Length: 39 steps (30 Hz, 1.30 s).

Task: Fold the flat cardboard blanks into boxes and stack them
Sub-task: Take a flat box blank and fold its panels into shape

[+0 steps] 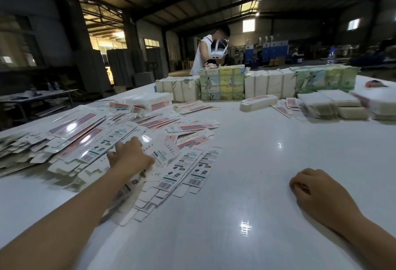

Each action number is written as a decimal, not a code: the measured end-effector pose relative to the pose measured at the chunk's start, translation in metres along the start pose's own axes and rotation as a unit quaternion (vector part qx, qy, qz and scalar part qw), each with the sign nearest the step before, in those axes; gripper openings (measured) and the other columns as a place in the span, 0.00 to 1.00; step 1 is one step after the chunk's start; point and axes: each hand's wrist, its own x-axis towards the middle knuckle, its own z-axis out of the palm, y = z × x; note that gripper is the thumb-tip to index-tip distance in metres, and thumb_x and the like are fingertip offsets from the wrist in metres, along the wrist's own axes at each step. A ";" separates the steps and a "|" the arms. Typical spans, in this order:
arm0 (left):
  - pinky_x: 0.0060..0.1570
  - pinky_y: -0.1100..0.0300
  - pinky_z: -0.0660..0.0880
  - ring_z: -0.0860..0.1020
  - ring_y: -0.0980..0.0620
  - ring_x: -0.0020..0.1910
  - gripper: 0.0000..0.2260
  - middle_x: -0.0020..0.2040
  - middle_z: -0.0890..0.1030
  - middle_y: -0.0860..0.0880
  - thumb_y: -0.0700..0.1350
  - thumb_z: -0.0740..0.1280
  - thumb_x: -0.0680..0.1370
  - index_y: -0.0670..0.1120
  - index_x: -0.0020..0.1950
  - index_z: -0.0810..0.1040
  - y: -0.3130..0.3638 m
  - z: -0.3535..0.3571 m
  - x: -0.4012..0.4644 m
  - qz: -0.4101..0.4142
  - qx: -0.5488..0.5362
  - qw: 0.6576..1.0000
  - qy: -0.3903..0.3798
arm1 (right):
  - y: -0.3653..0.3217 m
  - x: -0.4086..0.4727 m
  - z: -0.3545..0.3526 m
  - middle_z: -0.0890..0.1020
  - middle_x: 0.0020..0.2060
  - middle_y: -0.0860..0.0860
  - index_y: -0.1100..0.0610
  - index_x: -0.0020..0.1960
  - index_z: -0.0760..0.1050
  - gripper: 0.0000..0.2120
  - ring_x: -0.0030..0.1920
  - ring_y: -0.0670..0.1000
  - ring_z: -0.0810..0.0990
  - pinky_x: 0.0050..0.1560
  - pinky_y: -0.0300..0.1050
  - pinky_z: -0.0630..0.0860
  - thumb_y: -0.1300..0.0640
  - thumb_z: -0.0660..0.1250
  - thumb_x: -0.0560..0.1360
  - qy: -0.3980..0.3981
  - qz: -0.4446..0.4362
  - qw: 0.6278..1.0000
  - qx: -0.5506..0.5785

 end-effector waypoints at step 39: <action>0.55 0.48 0.72 0.73 0.41 0.56 0.39 0.61 0.74 0.41 0.60 0.69 0.65 0.37 0.68 0.69 0.190 0.040 -0.157 0.553 -0.163 0.815 0.062 | 0.031 0.007 -0.035 0.84 0.44 0.57 0.60 0.55 0.78 0.18 0.43 0.56 0.84 0.33 0.46 0.80 0.65 0.68 0.65 -0.167 0.115 0.720 0.664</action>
